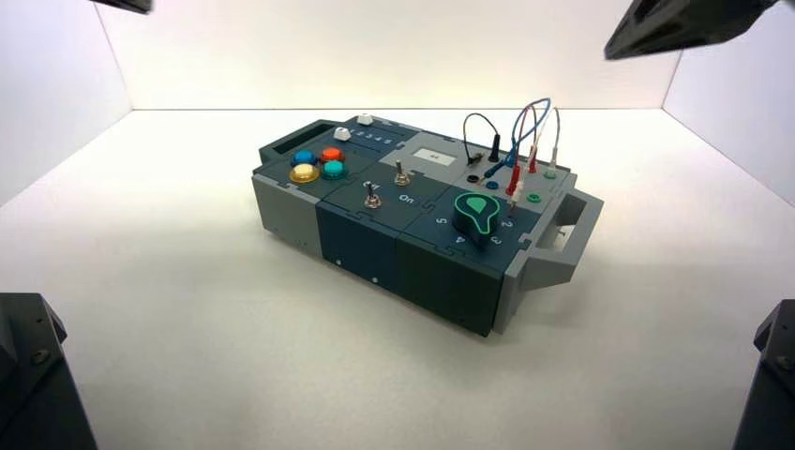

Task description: Move the box to the left.

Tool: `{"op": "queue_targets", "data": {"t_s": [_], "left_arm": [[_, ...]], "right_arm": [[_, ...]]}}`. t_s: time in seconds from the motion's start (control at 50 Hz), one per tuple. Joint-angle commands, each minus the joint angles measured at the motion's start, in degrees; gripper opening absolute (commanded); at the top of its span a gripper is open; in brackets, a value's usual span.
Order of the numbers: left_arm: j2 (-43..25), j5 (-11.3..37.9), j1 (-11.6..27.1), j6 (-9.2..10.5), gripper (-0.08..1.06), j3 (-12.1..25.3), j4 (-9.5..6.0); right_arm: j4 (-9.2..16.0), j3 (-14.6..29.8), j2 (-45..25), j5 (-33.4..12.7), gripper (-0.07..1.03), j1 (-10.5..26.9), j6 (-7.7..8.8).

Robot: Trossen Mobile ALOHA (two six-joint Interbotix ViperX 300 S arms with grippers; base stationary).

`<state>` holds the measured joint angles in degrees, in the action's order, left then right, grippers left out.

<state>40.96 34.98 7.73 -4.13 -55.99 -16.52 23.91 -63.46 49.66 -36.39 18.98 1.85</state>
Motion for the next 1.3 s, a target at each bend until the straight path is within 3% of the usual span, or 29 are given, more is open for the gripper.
{"op": "queue_targets", "data": {"t_s": [0.02,0.32,0.6,0.98,1.3], "left_arm": [[-5.71,-1.76,2.55,-0.79,-0.03,4.66,0.35],[-23.03,-5.45,7.91,-1.49,-0.03,12.92,0.70],[-36.56,-5.54,8.70,-2.81,-0.03,19.07,0.79],[-47.20,-5.10,8.70,-4.75,-0.03,21.27,1.14],[-50.45,-5.01,8.70,-5.10,-0.03,21.53,1.32]], "right_arm": [[2.11,1.58,0.44,0.35,-0.02,0.18,-0.35],[3.87,-1.41,4.75,-0.35,-0.02,0.00,-2.72],[4.39,-1.05,5.10,-1.32,-0.02,0.00,-3.43],[4.13,1.67,1.05,-1.49,-0.02,0.00,-2.72],[3.96,2.72,-1.58,-0.70,-0.02,0.00,-2.11]]}}
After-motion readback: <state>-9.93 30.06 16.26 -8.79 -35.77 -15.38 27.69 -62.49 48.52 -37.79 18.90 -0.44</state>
